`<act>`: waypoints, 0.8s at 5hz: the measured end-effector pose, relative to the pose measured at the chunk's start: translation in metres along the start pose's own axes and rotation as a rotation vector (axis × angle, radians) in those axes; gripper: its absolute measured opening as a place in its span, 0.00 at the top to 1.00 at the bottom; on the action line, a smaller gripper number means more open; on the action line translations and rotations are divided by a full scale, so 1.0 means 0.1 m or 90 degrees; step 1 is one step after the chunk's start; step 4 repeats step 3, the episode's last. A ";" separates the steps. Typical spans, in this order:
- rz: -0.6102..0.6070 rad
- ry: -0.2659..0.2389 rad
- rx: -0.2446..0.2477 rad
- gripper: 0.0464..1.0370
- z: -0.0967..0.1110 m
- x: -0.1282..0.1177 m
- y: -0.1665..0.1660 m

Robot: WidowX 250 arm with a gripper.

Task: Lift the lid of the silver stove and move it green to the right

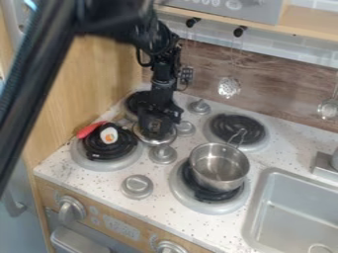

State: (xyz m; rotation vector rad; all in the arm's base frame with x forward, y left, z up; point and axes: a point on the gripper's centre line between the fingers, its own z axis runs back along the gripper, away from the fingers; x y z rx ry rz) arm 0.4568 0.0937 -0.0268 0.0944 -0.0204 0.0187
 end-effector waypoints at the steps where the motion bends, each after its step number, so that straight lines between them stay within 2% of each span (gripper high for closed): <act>1: -0.007 -0.062 -0.006 0.02 0.39 -0.12 -0.02; 2: -0.010 -0.064 -0.008 0.03 0.47 -0.22 -0.04; 3: -0.012 -0.041 -0.008 0.04 0.47 -0.28 -0.04; 4: -0.012 -0.041 -0.008 0.04 0.47 -0.28 -0.04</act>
